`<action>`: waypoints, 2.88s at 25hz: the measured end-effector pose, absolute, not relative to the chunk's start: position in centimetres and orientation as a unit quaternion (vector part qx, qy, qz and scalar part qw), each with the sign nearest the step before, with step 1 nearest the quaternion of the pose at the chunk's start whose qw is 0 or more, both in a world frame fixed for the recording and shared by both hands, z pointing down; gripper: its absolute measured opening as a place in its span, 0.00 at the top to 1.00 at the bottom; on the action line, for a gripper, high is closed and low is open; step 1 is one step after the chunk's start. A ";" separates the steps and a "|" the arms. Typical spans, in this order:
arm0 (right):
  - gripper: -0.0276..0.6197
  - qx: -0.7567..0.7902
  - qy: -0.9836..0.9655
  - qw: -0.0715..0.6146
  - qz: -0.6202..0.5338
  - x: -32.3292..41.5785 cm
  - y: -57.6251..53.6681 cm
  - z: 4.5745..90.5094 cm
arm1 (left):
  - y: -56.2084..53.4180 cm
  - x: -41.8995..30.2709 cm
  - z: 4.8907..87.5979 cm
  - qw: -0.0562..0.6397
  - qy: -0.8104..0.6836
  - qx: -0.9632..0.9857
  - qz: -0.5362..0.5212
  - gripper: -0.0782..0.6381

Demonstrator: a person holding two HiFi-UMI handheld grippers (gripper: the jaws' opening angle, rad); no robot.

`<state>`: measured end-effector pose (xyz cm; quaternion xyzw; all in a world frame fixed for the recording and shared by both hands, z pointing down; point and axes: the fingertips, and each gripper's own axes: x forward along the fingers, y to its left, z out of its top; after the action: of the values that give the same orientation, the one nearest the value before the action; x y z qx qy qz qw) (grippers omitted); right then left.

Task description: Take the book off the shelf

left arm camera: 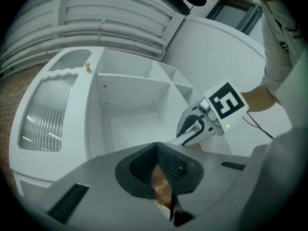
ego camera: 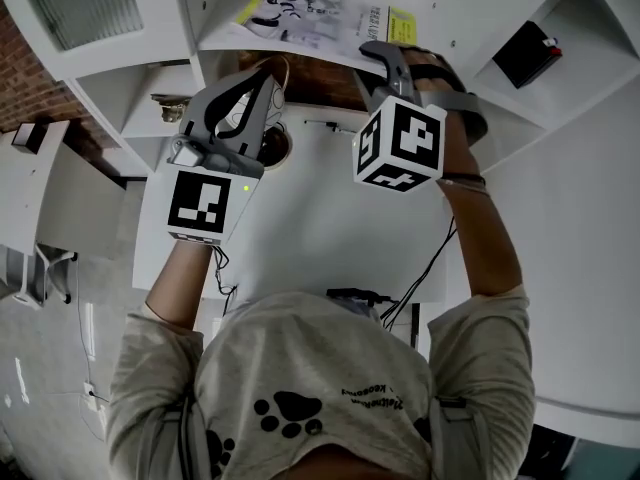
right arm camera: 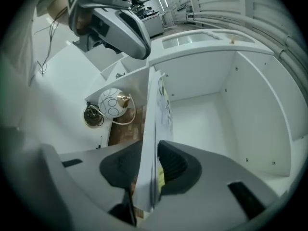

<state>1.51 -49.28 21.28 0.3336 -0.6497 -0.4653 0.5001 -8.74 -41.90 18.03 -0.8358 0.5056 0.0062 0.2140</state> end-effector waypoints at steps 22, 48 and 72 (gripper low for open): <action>0.82 0.280 -0.662 0.470 -0.512 3.0 -43.3 20.0 | -47.4 -4.3 20.0 0.566 0.426 -0.562 -0.427 0.50; 0.77 0.404 -0.606 0.429 -0.536 4.3 -38.2 20.8 | -38.2 -2.4 20.3 0.519 0.461 -0.584 -0.421 0.78; 0.83 0.422 -0.612 0.423 -0.519 3.6 -29.4 21.4 | -29.7 -3.1 21.4 0.517 0.457 -0.608 -0.394 0.78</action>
<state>3.61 -29.40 21.37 0.4216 -0.6120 -0.5188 0.4225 -3.06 -29.69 21.37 -0.6079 0.4566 -0.3937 0.5168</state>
